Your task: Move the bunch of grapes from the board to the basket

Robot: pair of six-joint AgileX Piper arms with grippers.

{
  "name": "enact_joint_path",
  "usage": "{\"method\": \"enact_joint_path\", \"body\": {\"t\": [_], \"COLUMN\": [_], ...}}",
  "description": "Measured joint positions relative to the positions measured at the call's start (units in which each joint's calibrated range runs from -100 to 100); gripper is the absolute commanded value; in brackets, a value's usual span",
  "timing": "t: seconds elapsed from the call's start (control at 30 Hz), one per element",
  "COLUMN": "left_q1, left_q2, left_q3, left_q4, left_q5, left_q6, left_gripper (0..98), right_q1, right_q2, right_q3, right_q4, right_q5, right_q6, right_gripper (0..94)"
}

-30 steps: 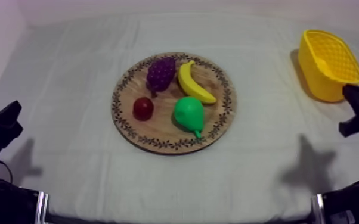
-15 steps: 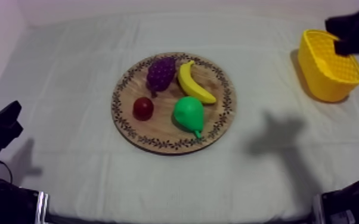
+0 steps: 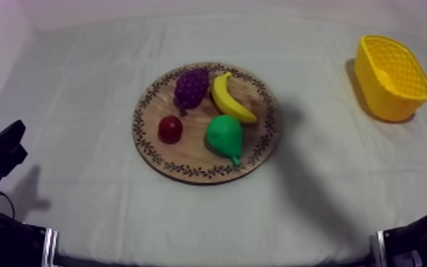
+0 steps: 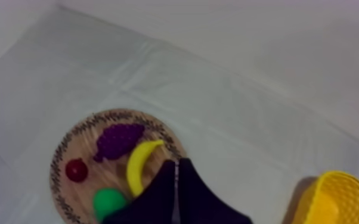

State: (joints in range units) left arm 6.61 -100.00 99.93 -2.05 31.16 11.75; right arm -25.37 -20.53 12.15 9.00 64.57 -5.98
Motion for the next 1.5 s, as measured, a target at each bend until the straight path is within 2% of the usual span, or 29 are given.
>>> {"method": "enact_joint_path", "body": {"t": [0.4, 0.7, 1.27, 1.37, 1.5], "left_q1": [0.00, 0.00, 0.00, 0.00, 0.00], "left_q2": [0.00, 0.00, 0.00, 0.00, 0.00], "left_q3": [0.00, 0.00, 0.00, 0.00, 0.00], "left_q4": [0.00, 0.00, 0.00, 0.00, 0.00], "left_q5": [0.00, 0.00, 0.00, 0.00, 0.00], "left_q6": [0.00, 0.00, 0.00, 0.00, 0.00], "left_gripper": [0.1, 0.1, 0.1, 0.1, 0.1], "right_q1": [-7.33, -9.05, -9.16, -8.81, -8.31], "right_q2": [18.80, 32.97, 53.57, 55.22, 56.54], "right_q3": [-16.57, -29.05, -40.37, -41.79, -43.58], "right_q4": [5.51, 8.74, 9.33, 8.97, 8.04], "right_q5": [7.51, 13.85, 18.47, 19.62, 20.27], "right_q6": [-11.45, -18.62, -25.10, -25.61, -25.00], "right_gripper": [0.2, 0.2, 0.8, 3.3, 11.4]}}
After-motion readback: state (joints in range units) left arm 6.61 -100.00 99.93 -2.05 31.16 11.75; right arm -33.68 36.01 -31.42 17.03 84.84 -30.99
